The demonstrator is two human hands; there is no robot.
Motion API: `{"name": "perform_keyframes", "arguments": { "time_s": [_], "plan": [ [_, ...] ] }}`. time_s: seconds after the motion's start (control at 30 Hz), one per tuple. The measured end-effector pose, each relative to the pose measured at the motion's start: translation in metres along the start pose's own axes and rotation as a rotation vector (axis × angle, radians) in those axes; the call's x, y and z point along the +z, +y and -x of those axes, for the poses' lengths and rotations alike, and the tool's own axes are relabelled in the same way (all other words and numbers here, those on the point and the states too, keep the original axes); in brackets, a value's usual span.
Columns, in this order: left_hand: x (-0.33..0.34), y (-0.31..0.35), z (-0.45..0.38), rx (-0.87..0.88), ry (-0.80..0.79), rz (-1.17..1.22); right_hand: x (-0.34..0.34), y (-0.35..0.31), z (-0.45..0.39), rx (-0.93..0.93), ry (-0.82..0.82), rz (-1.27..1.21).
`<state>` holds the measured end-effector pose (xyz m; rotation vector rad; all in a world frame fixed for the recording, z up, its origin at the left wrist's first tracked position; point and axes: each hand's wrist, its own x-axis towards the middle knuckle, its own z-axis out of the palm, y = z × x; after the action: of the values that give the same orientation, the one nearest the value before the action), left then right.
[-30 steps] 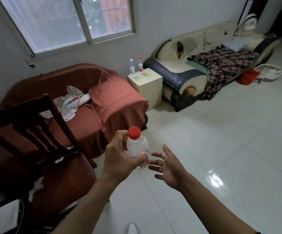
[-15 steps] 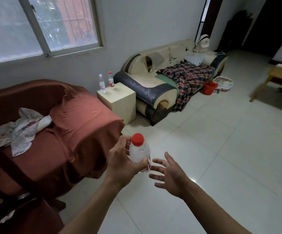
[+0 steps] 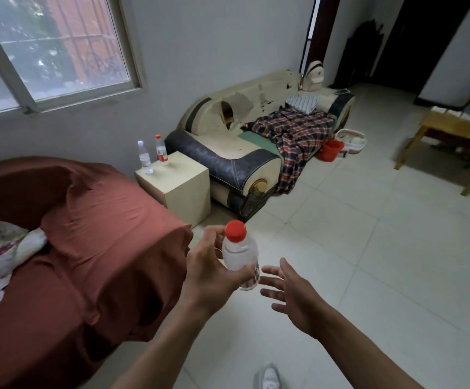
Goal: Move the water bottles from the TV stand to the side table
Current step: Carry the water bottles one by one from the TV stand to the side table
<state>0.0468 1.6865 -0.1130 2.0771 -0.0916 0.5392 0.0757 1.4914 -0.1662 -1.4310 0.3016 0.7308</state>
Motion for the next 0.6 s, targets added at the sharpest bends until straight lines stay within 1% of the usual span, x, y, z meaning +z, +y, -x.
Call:
{"name": "perform_keyframes", "arguments": {
  "time_s": [0.1, 0.27, 0.47, 0.6],
  "plan": [
    [0.018, -0.01, -0.034, -0.014, -0.006, -0.025, -0.015, -0.021, -0.033, 0.0, 0.002, -0.003],
    [0.056, -0.026, -0.101, -0.025, -0.02, -0.1, -0.045, -0.07, -0.096, 0.014, -0.057, 0.002],
    [0.096, -0.027, -0.18, -0.043, 0.01, -0.146, -0.078, -0.141, -0.165, 0.048, -0.097, 0.012],
    [0.11, -0.038, -0.224, -0.081, 0.04, -0.13, -0.089, -0.173, -0.206, 0.062, -0.101, 0.015]
  ]
}}
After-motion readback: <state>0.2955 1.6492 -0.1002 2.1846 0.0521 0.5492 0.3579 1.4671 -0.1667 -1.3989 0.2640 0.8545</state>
